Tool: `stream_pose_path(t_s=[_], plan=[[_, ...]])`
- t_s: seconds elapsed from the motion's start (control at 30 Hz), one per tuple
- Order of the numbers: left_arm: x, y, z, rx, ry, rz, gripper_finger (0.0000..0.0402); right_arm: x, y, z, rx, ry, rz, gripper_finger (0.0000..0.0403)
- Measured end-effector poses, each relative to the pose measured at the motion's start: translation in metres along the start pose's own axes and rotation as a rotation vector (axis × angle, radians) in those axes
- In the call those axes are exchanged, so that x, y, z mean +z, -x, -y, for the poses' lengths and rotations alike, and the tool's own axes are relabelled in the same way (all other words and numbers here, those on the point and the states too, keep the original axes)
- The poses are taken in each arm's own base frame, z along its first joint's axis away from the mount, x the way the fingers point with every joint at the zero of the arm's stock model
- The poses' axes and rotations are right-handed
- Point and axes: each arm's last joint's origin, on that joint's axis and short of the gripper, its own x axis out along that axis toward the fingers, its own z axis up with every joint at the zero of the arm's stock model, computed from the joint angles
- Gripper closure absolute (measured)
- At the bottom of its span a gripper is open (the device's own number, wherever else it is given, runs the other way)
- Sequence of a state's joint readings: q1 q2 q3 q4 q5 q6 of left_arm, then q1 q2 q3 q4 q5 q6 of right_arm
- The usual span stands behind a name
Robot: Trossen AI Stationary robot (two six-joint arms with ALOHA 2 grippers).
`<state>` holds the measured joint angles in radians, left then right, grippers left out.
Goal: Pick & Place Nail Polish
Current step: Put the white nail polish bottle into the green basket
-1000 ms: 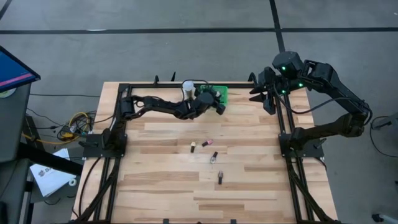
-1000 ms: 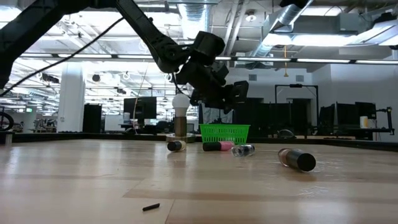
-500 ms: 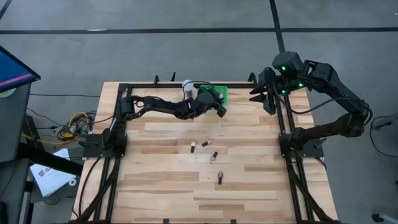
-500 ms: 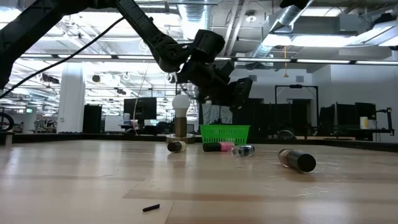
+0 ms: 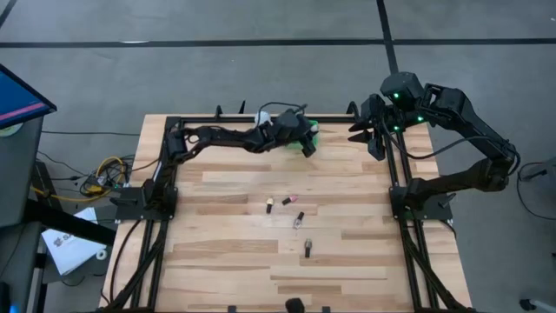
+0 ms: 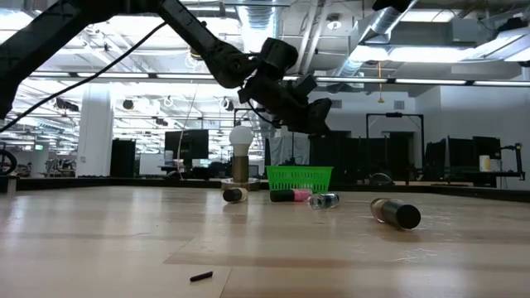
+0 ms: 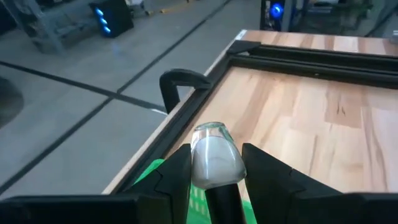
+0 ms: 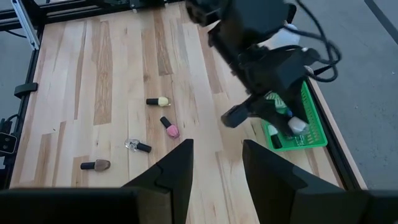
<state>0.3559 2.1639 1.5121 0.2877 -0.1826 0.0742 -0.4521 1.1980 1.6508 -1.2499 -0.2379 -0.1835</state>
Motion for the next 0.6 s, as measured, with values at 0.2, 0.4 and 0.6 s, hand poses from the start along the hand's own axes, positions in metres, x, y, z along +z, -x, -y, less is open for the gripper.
stream_pose_path(t_s=[0.2,0.4,0.6], plan=[[0.006,-0.003,-0.019,-0.052,-0.040,-0.107,0.0280,0.000,0.000,0.000,0.000,0.007,0.000,0.0272],[-0.004,-0.002,-0.027,-0.082,-0.084,-0.223,0.0280,0.000,0.000,0.000,0.000,0.008,0.000,0.0272],[-0.005,-0.002,-0.028,-0.092,-0.180,-0.225,0.0279,0.000,0.000,0.000,0.000,0.011,0.003,0.0272]])
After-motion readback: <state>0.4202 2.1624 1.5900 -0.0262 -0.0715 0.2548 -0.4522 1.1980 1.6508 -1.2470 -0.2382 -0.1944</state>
